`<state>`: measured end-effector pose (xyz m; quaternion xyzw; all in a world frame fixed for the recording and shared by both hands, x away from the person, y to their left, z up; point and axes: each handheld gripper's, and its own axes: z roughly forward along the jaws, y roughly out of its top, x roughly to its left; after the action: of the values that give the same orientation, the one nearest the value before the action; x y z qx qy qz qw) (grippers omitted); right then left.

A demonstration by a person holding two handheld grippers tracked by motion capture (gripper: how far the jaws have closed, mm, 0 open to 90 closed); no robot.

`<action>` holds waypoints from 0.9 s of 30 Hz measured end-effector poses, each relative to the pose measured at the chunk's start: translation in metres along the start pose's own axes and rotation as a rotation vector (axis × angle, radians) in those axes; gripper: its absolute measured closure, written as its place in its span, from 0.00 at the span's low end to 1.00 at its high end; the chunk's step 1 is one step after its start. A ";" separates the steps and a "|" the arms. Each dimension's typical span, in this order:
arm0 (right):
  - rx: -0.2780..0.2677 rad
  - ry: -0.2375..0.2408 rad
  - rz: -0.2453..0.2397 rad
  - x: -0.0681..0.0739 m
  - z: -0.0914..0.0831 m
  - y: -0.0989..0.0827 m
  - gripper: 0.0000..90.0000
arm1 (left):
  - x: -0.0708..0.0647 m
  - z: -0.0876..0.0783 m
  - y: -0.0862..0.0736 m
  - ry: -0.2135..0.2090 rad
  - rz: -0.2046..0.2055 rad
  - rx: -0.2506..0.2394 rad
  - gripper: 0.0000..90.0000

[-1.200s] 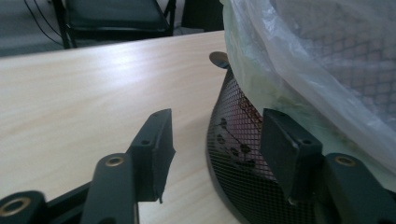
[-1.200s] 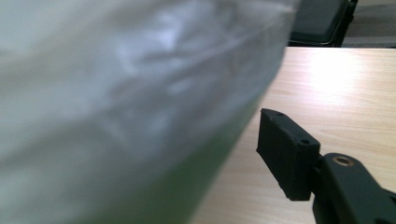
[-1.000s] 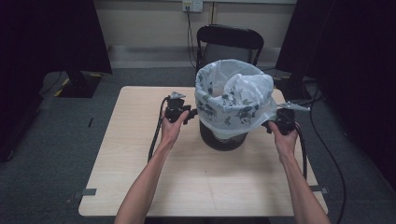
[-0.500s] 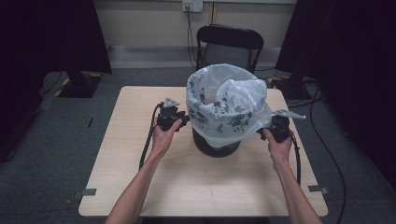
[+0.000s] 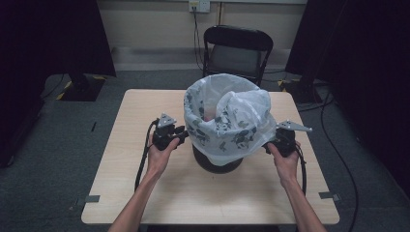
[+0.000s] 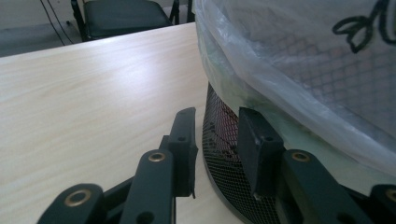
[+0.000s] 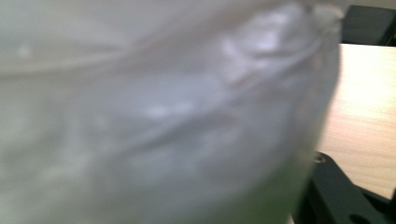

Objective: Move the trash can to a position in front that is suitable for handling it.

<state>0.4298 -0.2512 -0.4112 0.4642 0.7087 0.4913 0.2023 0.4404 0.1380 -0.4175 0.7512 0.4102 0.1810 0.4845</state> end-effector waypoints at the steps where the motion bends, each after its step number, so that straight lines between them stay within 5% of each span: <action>1: 0.002 0.006 -0.001 0.002 -0.001 -0.001 0.65 | 0.000 -0.004 -0.002 -0.001 0.013 0.002 0.75; 17: 0.002 0.052 -0.044 0.027 -0.012 -0.017 0.66 | -0.009 -0.047 -0.027 -0.043 -0.012 -0.004 0.71; 20: -0.018 0.065 -0.020 0.030 -0.014 -0.021 0.66 | -0.010 -0.054 -0.030 -0.053 0.007 0.003 0.70; 27: 0.008 0.071 -0.068 0.040 -0.023 -0.023 0.63 | -0.013 -0.063 -0.034 -0.088 0.031 0.012 0.64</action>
<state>0.3824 -0.2306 -0.4149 0.4228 0.7329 0.4974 0.1918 0.3752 0.1709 -0.4162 0.7674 0.3780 0.1527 0.4948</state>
